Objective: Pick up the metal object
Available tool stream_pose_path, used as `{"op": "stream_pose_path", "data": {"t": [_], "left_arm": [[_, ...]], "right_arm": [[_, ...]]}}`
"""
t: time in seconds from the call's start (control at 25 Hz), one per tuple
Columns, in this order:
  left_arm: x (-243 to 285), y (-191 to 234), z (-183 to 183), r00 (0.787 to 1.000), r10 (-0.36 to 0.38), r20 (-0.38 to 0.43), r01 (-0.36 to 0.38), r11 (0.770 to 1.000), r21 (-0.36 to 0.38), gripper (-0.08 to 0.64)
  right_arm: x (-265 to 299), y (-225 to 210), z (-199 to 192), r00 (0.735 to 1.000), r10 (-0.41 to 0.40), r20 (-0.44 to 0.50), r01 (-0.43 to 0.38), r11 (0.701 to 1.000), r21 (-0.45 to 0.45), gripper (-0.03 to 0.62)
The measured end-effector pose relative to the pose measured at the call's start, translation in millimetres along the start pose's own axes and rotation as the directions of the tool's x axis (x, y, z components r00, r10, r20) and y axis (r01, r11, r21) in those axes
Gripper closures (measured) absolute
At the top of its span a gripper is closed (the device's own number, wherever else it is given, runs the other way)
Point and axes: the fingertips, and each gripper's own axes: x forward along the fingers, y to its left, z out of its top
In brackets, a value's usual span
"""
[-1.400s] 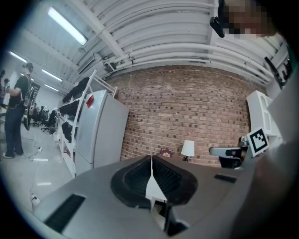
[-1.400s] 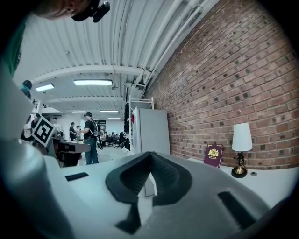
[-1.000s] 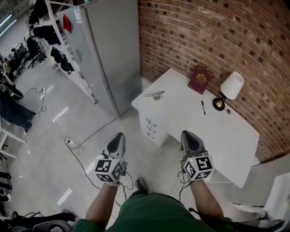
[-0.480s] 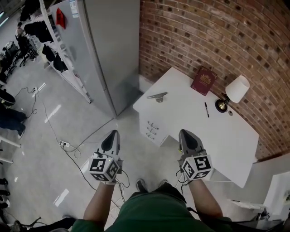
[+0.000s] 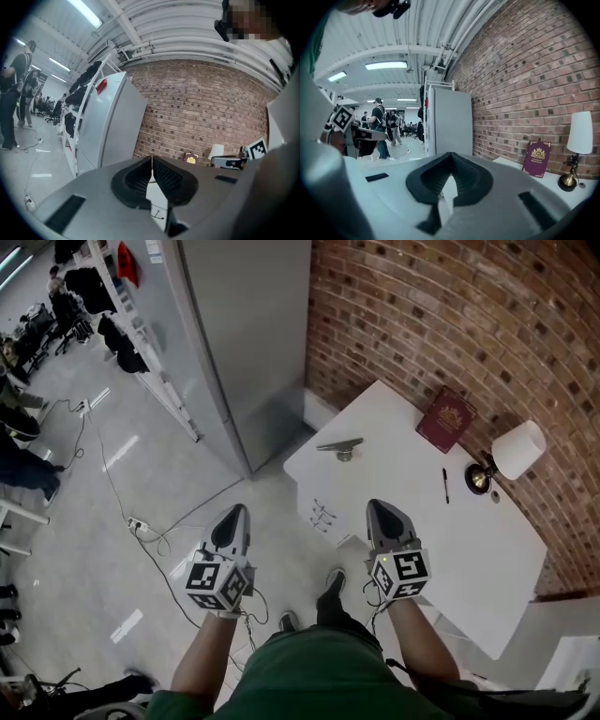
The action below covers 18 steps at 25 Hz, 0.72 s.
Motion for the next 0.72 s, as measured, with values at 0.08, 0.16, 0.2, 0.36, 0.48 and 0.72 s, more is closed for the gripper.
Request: {"op": "stream_pose_path", "data": {"t": [0.08, 0.16, 0.2, 0.36, 0.48, 0.72], "left_arm": [[19, -4, -2, 1.0, 0.017, -0.016, -0.017, 1.0, -0.006, 0.548], [40, -12, -6, 0.999, 0.032, -0.035, -0.032, 0.999, -0.011, 0.548], [51, -16, -8, 0.998, 0.041, -0.043, -0.041, 0.999, -0.012, 0.548], [85, -20, -13, 0.994, 0.094, -0.06, -0.094, 0.996, -0.005, 0.548], [111, -16, -18, 0.989, 0.129, -0.075, -0.128, 0.992, 0.019, 0.548], [142, -18, -50, 0.975, 0.147, -0.166, -0.145, 0.989, 0.023, 0.548]], "right_arm": [[29, -19, -15, 0.999, 0.009, -0.048, -0.011, 0.999, -0.033, 0.589], [53, -42, -30, 0.996, 0.018, -0.093, -0.022, 0.999, -0.048, 0.589], [63, -53, -35, 0.994, 0.024, -0.11, -0.03, 0.998, -0.05, 0.589], [96, -85, -47, 0.987, 0.06, -0.148, -0.069, 0.996, -0.056, 0.589], [120, -102, -52, 0.981, 0.089, -0.17, -0.105, 0.99, -0.093, 0.589], [163, -104, -69, 0.959, 0.153, -0.237, -0.203, 0.958, -0.203, 0.574]]}}
